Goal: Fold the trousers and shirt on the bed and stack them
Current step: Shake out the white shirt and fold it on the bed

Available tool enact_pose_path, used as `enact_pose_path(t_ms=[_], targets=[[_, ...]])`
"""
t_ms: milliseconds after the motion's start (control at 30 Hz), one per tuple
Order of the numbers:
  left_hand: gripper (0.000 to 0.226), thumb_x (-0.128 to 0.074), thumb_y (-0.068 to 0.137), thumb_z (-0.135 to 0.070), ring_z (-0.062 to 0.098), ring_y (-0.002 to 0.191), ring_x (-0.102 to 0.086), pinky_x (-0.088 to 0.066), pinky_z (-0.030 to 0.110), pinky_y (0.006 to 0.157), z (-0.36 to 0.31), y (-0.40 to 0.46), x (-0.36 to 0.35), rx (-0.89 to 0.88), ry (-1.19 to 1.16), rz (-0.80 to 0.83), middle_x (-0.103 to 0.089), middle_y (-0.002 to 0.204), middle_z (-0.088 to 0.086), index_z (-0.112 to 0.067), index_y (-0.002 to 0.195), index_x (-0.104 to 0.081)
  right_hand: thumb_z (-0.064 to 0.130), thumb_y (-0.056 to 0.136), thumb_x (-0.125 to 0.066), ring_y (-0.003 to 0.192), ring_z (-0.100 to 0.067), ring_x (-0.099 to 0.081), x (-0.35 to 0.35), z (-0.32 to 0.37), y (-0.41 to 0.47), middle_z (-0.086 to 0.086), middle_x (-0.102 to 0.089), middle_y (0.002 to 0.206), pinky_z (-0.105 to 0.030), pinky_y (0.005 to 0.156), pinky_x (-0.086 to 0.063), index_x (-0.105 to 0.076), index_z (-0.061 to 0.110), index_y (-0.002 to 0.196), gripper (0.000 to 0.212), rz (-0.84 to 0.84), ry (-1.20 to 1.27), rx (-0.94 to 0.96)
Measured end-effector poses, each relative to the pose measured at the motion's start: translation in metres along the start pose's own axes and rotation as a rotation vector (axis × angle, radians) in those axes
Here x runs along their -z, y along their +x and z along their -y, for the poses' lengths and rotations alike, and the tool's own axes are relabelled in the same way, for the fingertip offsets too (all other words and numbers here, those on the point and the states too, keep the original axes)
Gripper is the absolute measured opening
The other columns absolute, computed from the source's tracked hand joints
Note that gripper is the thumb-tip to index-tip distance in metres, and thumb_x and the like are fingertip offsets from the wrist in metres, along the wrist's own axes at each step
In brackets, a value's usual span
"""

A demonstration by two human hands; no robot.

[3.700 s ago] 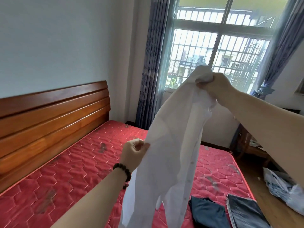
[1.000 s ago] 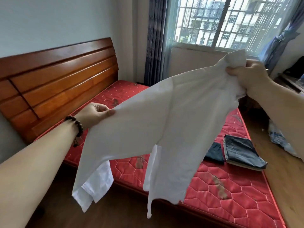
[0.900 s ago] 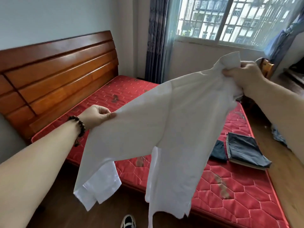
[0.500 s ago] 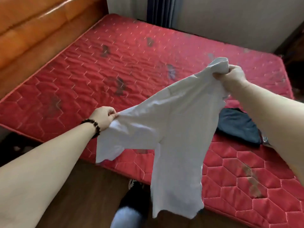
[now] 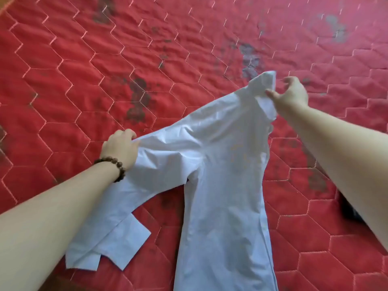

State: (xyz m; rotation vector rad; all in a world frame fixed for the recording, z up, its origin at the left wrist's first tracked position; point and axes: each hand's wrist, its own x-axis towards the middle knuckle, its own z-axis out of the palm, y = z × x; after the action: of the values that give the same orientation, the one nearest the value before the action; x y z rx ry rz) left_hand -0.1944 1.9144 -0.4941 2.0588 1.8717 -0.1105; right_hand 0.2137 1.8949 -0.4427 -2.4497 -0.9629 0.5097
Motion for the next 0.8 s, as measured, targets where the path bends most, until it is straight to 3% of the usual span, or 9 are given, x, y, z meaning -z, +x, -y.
enact_pose_path(t_ms=[67, 267, 400, 500, 567, 667, 800], targets=[[0.033, -0.054, 0.092, -0.025, 0.034, 0.121, -0.043, -0.034, 0.045, 0.097, -0.018, 0.006, -0.014, -0.053, 0.02, -0.044, -0.051, 0.128, 0.014, -0.013, 0.123, -0.055, 0.03, 0.089, -0.063, 0.132, -0.028, -0.038, -0.023, -0.004, -0.004, -0.012, -0.042, 0.143, -0.038, 0.108, -0.03, -0.04, 0.012, 0.139, 0.059, 0.0, -0.11, 0.057], [0.049, -0.051, 0.092, -0.027, 0.024, 0.144, -0.02, -0.007, 0.037, 0.115, -0.1, 0.0, -0.058, -0.426, -0.089, 0.002, -0.032, 0.152, 0.011, -0.011, 0.138, -0.043, 0.028, 0.093, -0.053, 0.146, -0.026, -0.014, -0.093, -0.028, -0.051, -0.01, -0.022, 0.157, -0.045, 0.117, -0.012, -0.036, 0.012, 0.144, 0.056, 0.117, -0.401, 0.422], [0.07, -0.037, 0.093, -0.051, 0.019, 0.147, 0.009, 0.008, 0.041, 0.117, -0.114, -0.005, -0.096, -0.606, 0.111, 0.191, 0.005, 0.161, 0.002, -0.026, 0.152, -0.008, 0.049, 0.098, -0.031, 0.148, -0.02, 0.011, -0.135, -0.054, -0.072, 0.004, 0.009, 0.161, -0.05, 0.117, 0.005, -0.006, 0.029, 0.153, 0.064, 0.357, -0.542, 0.487], [0.075, -0.017, 0.087, -0.07, 0.021, 0.143, 0.026, 0.017, 0.052, 0.113, -0.09, -0.003, -0.12, -0.633, 0.26, 0.175, 0.024, 0.156, -0.008, -0.041, 0.146, 0.019, 0.06, 0.094, -0.01, 0.145, -0.014, 0.02, -0.15, -0.073, -0.076, 0.014, 0.024, 0.154, -0.05, 0.117, 0.009, 0.011, 0.039, 0.149, 0.063, 0.325, -0.562, 0.462], [0.072, -0.011, 0.085, -0.073, 0.023, 0.144, 0.023, 0.014, 0.057, 0.113, -0.082, -0.002, -0.126, -0.634, 0.267, 0.115, 0.017, 0.157, -0.01, -0.043, 0.145, 0.018, 0.062, 0.092, -0.007, 0.143, -0.01, 0.022, -0.154, -0.078, -0.075, 0.016, 0.025, 0.153, -0.05, 0.117, 0.01, 0.015, 0.042, 0.147, 0.062, 0.271, -0.573, 0.468], [0.068, -0.011, 0.088, -0.071, 0.026, 0.147, 0.01, 0.002, 0.063, 0.113, -0.088, 0.005, -0.125, -0.62, 0.265, 0.085, 0.0, 0.159, -0.009, -0.043, 0.149, 0.001, 0.062, 0.093, -0.009, 0.145, -0.012, 0.018, -0.155, -0.079, -0.067, 0.015, 0.02, 0.157, -0.05, 0.117, 0.01, 0.013, 0.043, 0.147, 0.062, 0.237, -0.58, 0.493], [0.067, -0.003, 0.086, -0.072, 0.028, 0.145, 0.018, 0.009, 0.066, 0.109, -0.094, 0.023, -0.124, -0.553, 0.279, 0.013, 0.013, 0.158, -0.01, -0.046, 0.146, 0.011, 0.061, 0.094, -0.01, 0.146, -0.014, 0.017, -0.155, -0.077, -0.054, 0.011, 0.015, 0.159, -0.052, 0.118, 0.004, 0.008, 0.04, 0.15, 0.063, 0.238, -0.598, 0.515]])
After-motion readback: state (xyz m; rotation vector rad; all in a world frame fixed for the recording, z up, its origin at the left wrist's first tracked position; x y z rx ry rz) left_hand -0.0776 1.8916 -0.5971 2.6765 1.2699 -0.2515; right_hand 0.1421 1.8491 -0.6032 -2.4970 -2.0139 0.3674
